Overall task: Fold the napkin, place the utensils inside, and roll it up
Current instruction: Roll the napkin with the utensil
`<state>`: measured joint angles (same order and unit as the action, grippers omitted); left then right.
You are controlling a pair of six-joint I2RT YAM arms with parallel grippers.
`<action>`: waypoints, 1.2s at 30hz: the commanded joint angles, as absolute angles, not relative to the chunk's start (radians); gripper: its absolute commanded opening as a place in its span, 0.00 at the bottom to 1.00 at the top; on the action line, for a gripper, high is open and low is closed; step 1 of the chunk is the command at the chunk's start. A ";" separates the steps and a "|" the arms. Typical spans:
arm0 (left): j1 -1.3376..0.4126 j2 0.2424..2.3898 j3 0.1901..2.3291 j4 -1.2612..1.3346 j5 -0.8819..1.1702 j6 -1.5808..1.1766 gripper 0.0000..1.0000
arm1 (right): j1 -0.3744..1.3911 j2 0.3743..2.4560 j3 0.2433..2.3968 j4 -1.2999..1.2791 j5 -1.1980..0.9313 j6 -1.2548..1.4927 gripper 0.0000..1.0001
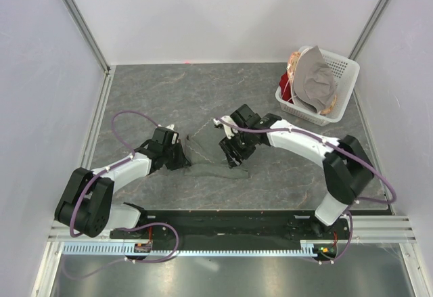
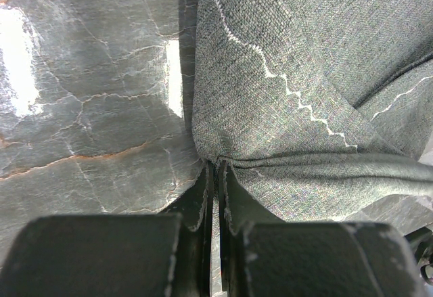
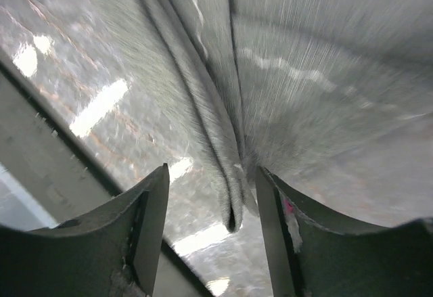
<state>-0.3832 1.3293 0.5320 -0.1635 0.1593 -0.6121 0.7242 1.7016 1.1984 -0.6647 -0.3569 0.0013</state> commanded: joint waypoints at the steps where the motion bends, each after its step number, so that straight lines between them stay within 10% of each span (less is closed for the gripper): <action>1: -0.382 1.351 0.526 -0.227 0.080 -0.558 0.02 | 0.898 1.589 1.241 -0.563 -0.094 -0.084 0.64; 12: -0.382 1.353 0.526 -0.226 0.080 -0.557 0.02 | 1.134 1.669 1.072 -0.192 0.126 -0.258 0.67; 36: -0.382 1.348 0.523 -0.203 0.100 -0.548 0.02 | 1.059 1.847 1.083 -0.155 0.005 -0.344 0.58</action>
